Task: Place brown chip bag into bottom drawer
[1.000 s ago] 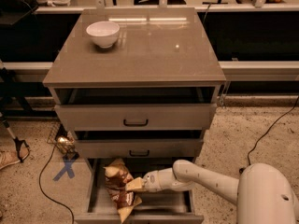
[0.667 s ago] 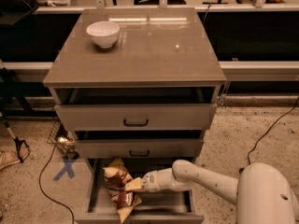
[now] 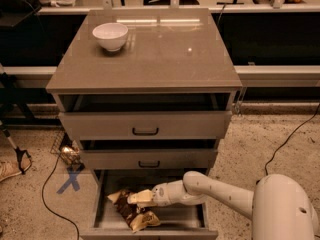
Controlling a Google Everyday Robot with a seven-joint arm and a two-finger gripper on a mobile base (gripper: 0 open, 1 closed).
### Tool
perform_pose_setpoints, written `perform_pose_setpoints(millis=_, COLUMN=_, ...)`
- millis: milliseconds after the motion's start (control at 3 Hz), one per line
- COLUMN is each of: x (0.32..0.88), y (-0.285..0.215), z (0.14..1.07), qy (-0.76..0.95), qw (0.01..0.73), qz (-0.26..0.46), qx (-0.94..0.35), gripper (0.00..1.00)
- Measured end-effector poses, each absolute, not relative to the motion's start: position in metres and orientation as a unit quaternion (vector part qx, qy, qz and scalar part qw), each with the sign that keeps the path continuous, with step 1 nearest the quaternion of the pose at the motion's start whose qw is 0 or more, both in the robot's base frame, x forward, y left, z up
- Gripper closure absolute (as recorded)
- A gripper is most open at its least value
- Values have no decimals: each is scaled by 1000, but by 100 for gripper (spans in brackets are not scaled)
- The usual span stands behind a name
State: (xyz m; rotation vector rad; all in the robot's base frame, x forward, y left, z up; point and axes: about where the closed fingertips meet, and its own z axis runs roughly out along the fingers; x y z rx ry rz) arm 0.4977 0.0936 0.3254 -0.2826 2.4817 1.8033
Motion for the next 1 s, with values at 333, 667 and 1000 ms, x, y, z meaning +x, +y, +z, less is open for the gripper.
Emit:
perform_pose_setpoints(millis=333, x=504, y=85, z=333, qy=803, qw=58, qz=585, qx=-95, gripper=0)
perform_pose_setpoints(millis=667, x=526, y=46, z=347, qy=806, qw=123, qz=572, qx=-88, gripper=0)
perform_pose_setpoints(millis=1000, x=555, y=-7, z=357, qy=802, qw=174, qz=566, qx=-72, gripper=0)
